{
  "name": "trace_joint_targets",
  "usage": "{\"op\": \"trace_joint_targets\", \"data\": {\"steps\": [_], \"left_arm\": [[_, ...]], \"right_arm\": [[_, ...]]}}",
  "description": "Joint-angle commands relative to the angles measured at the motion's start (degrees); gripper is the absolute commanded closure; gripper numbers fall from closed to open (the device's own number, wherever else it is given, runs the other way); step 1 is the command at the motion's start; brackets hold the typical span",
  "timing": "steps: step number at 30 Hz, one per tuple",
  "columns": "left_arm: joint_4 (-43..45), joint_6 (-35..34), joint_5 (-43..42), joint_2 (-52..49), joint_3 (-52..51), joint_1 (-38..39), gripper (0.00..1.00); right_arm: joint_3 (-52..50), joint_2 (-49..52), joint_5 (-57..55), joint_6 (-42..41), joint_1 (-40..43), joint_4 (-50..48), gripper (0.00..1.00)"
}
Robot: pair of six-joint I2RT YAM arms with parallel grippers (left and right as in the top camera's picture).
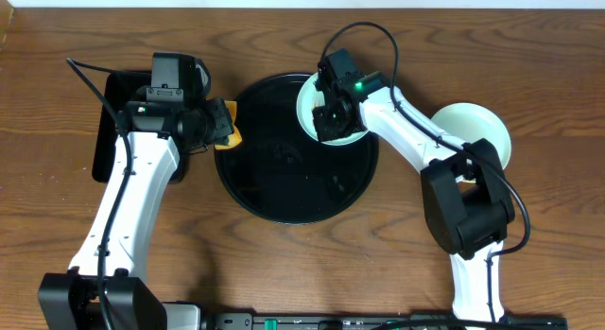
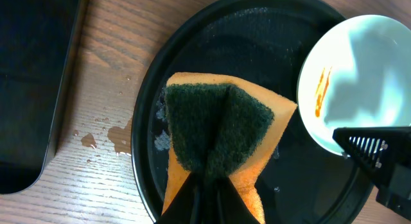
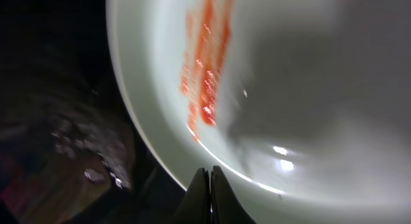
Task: Clean dirty plates on tray and stack at the side
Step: 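Move the right gripper to the second pale green plate on the tray, then grasp the plate rim with the right gripper and pull it to center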
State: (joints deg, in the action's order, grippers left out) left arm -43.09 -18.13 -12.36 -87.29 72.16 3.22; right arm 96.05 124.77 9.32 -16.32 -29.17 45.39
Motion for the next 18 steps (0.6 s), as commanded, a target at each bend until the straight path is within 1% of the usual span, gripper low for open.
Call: {"op": "trace_joint_targets", "data": {"steps": [1,7,13,15,18], "left_arm": [[-0.07,0.31,-0.5,0.04,0.44,0.13,0.92],[-0.04,0.31,-0.5,0.04,0.44,0.13,0.92],[-0.04,0.31,-0.5,0.07,0.44,0.13,0.92],[-0.07,0.31,-0.5,0.04,0.44,0.13,0.93],[-0.07,0.31,-0.52,0.04,0.44,0.13,0.93]], "right_arm": [[1.31,1.36,-0.94,-1.01,-1.31,1.68,0.99],[1.29,1.38,-4.2,-0.81,-3.32,3.04,0.99],[1.29,1.6,-4.31,-0.79,-4.48,3.48,0.99],[1.27,1.64,-3.65,-0.46,-5.03,4.09,0.99],[1.27,1.64,0.87,3.1,-5.92,4.37,0.99]]}}
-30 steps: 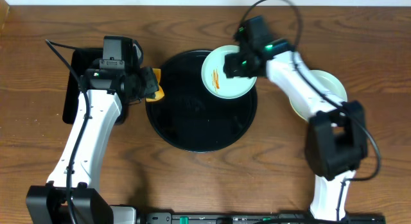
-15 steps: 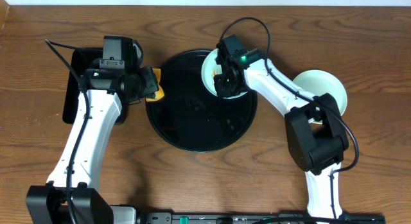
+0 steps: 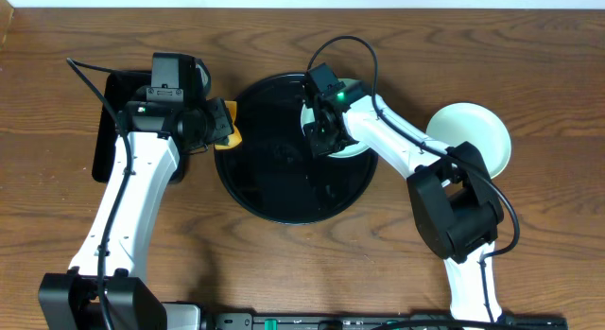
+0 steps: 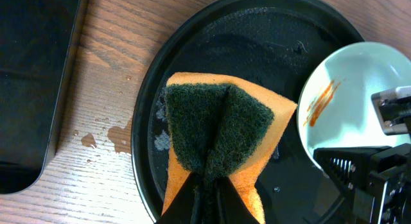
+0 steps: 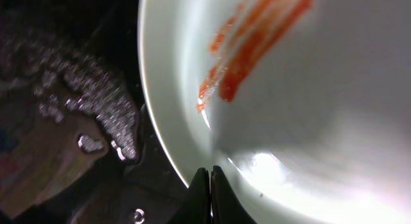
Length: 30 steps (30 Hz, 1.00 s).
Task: Clean dirty plates on tray and stack at the side
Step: 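Grasp the plate rim with the right gripper and pull it to center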
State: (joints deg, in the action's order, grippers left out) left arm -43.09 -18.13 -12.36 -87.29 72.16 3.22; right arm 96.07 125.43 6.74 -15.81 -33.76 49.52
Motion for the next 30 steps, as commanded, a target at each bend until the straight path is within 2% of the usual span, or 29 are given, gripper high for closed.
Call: {"op": "trace_joint_targets", "data": {"steps": [1,10,15,24,27,30], "left_arm": [[-0.07,0.31,-0.52,0.04,0.44,0.13,0.93],[-0.11,0.31,-0.52,0.04,0.44,0.13,0.92],[-0.09,0.31,-0.52,0.04,0.44,0.13,0.93],[-0.09,0.31,-0.52,0.04,0.44,0.13,0.93],[-0.09,0.33,-0.52,0.04,0.44,0.13,0.93],[-0.07,0.31,-0.52,0.04,0.44,0.13,0.92]], "right_arm": [[1.25,0.98,4.98,3.54,-1.73,0.39,0.99],[1.25,0.98,8.28,4.79,-7.21,3.23,0.99],[1.27,0.96,14.21,5.68,-8.79,3.06,0.99],[1.51,-4.44,16.22,3.13,-4.5,4.39,0.98],[1.51,-8.92,14.32,-0.04,-1.14,5.75,0.87],[1.51,-11.63,10.05,-2.89,2.4,8.74,0.69]]}}
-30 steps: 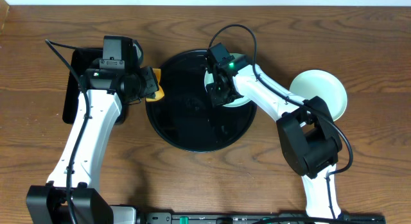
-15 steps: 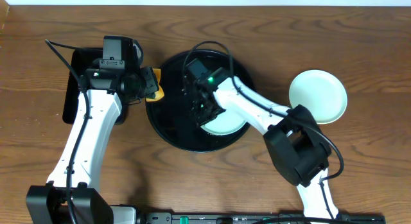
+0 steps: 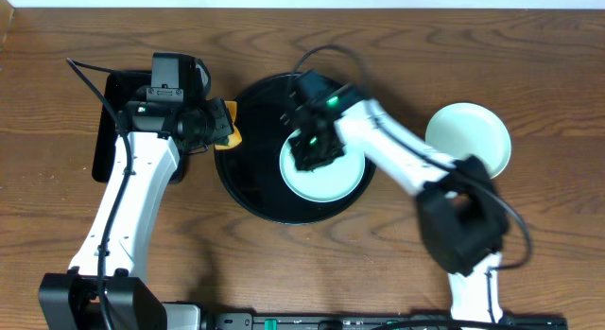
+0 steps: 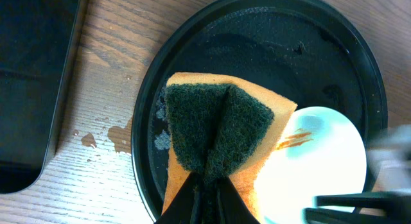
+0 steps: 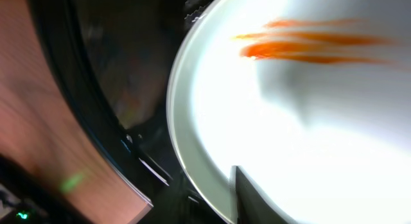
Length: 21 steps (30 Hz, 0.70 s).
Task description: Clean dirty plates on tray and stack at the side
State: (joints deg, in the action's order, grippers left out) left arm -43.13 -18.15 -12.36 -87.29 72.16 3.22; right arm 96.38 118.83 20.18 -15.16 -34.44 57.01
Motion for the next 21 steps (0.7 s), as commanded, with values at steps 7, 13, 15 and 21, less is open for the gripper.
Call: {"op": "trace_joint_targets", "data": {"steps": [7,13,15,21], "left_arm": [[0.02,0.35,-0.5,0.04,0.44,0.13,0.92],[0.2,2.82,-0.57,0.04,0.44,0.37,0.93],[0.17,5.33,-0.55,0.04,0.44,0.9,0.93],[1.25,8.35,-0.52,0.04,0.44,3.3,0.92]], "right_arm": [[-0.92,-3.13,-6.86,-3.37,7.98,6.01,0.59],[-4.09,0.68,-7.32,-1.09,8.0,3.76,0.57],[-4.31,1.73,-9.09,-1.03,8.0,3.67,0.57],[-4.13,2.47,-11.37,0.7,8.17,2.62,0.55]]}}
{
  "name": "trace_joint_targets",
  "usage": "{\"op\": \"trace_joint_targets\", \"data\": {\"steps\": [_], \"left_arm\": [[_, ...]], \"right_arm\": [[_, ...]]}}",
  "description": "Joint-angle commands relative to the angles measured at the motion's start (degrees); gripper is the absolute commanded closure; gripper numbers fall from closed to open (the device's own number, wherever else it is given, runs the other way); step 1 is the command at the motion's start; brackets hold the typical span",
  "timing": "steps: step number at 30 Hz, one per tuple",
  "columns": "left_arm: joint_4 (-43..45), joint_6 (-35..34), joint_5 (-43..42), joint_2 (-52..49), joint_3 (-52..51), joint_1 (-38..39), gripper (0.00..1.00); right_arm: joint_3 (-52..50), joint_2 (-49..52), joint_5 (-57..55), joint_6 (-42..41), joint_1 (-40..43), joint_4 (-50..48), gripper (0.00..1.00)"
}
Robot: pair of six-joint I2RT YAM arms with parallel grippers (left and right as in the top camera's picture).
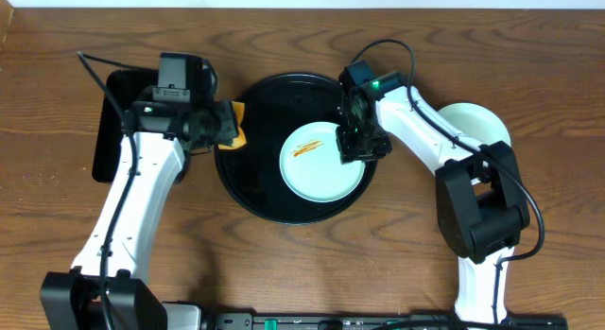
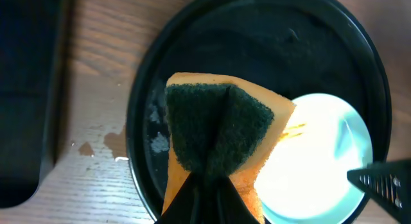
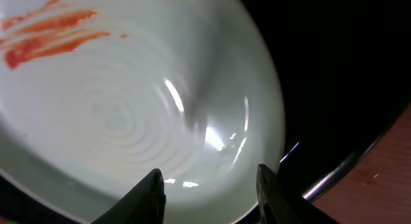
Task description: Clean dirty plates on tray and stack at the side
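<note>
A pale green plate (image 1: 321, 165) smeared with red sauce (image 1: 307, 148) lies flat on the round black tray (image 1: 248, 193). The sauce (image 3: 48, 31) also shows in the right wrist view, at the plate's far side. My right gripper (image 1: 355, 148) hangs open over the plate's right rim (image 3: 263, 108), holding nothing. My left gripper (image 1: 219, 125) is shut on an orange sponge (image 2: 218, 137) with a dark green scouring face, held above the tray's left edge (image 2: 138, 121). A second pale green plate (image 1: 484, 131) sits on the table right of the tray.
A black rectangular tray (image 1: 112, 131) lies at the far left on the wooden table (image 1: 302, 273). Small wet spots (image 2: 115, 142) mark the wood beside the round tray.
My right gripper has let go of the dirty plate and stands open at the plate's right rim instead of its left. The plate lies where it was. The left gripper with the sponge shifted slightly right.
My right gripper was shut on the dirty plate's rim at the tray's upper right. It then held the plate a little further left on the tray, then at the tray's middle. Now the plate lies free there. My left gripper held the sponge by the tray's left edge throughout.
</note>
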State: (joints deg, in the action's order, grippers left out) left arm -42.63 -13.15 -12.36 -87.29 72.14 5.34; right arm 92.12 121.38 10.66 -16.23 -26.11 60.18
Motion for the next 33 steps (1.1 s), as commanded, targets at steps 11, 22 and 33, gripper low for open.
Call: {"op": "trace_joint_targets", "data": {"steps": [11,22,33], "left_arm": [[3.3,9.51,-0.5,0.04,0.46,5.53,0.93],[4.59,9.55,-0.48,0.04,0.46,5.62,0.93],[4.59,9.55,-0.5,0.04,0.46,5.62,0.93]], "right_arm": [[1.4,0.07,-4.92,4.33,1.33,-0.83,0.52],[2.71,0.02,-5.27,4.44,1.95,-3.63,0.54],[3.1,0.04,-10.97,5.62,2.14,-2.64,0.54]]}}
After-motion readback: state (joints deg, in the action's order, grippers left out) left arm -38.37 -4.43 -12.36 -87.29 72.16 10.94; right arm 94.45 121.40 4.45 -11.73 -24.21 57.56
